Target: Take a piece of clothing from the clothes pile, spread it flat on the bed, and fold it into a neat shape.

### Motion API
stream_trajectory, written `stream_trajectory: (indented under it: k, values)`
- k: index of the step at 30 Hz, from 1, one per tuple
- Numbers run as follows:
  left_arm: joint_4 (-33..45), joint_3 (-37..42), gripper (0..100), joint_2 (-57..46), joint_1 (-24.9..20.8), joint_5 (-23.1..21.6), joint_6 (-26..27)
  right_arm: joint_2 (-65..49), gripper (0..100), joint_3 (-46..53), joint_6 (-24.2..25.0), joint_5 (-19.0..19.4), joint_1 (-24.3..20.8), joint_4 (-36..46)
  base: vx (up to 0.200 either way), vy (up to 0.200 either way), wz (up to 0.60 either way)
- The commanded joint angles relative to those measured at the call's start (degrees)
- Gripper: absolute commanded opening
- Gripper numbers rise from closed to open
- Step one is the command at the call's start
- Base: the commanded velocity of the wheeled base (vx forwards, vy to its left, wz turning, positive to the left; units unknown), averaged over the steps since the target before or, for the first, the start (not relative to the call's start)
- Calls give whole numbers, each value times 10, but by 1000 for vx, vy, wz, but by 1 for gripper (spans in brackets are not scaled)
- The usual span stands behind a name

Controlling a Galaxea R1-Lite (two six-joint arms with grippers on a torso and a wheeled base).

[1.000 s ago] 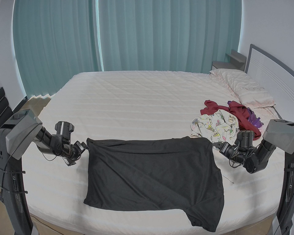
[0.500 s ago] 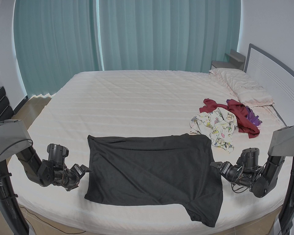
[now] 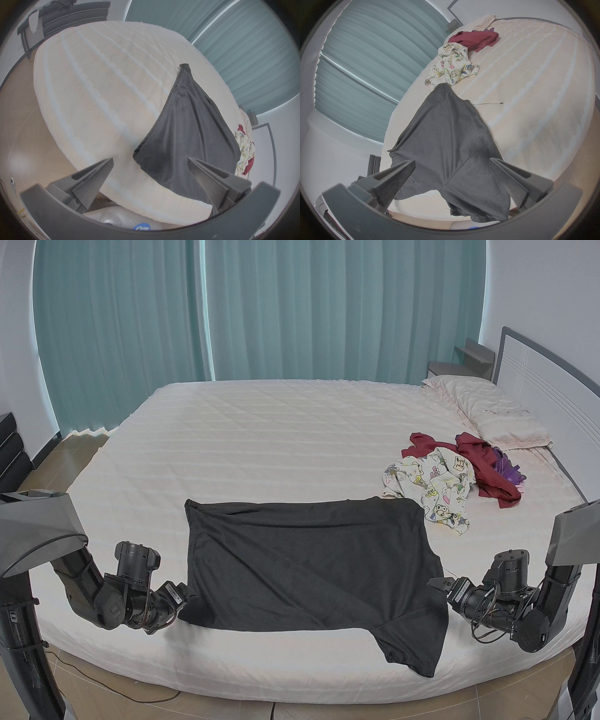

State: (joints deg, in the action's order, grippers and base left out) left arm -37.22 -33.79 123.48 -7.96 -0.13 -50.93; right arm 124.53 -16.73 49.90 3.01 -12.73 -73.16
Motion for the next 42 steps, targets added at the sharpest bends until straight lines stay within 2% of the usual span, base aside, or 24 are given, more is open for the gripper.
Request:
stream_trajectory:
  k: [1, 16, 17, 21, 24, 25, 26, 27, 32, 37, 42]
  values:
    - [-8, -38, 100, 54, -11, 36, -7, 3, 100, 3, -1, 0, -7, -12, 0, 0, 0]
    - [-7, -82, 100, 100, -41, 89, -1, 3, 100, 3, -1, 0, -11, -13, 0, 0, 0]
    - [-7, -82, 0, 104, -46, 96, 5, 5, 100, 3, -1, 0, -11, -13, 0, 0, 0]
    - [-8, -80, 0, 116, -50, 131, 25, 14, 100, 17, -12, -1, -14, -13, 0, 0, 0]
    - [-8, -77, 0, 115, -50, 129, 23, 19, 100, 28, -44, 2, -17, -11, 0, 0, 0]
    - [-8, -73, 0, 114, -50, 129, 22, 33, 100, 33, -70, 2, -17, -11, 0, 0, 0]
    - [-8, -73, 0, 114, -50, 129, 22, 33, 100, 33, -70, 2, -17, -11, 0, 0, 0]
    - [-8, -61, 0, 112, -45, 130, 24, 48, 100, 36, -100, -1, -17, -12, 0, 0, 0]
    - [-8, -30, 0, 90, -28, 128, 27, 63, 100, 61, -128, 3, -20, -11, 0, 0, 0]
    - [-8, -7, 0, 68, -6, 122, 50, 87, 100, 87, -182, 4, -26, -12, 0, 0, 0]
    - [-9, -7, 0, 72, 7, 111, 57, 99, 100, 92, -199, 5, -27, -12, 0, 0, 0]
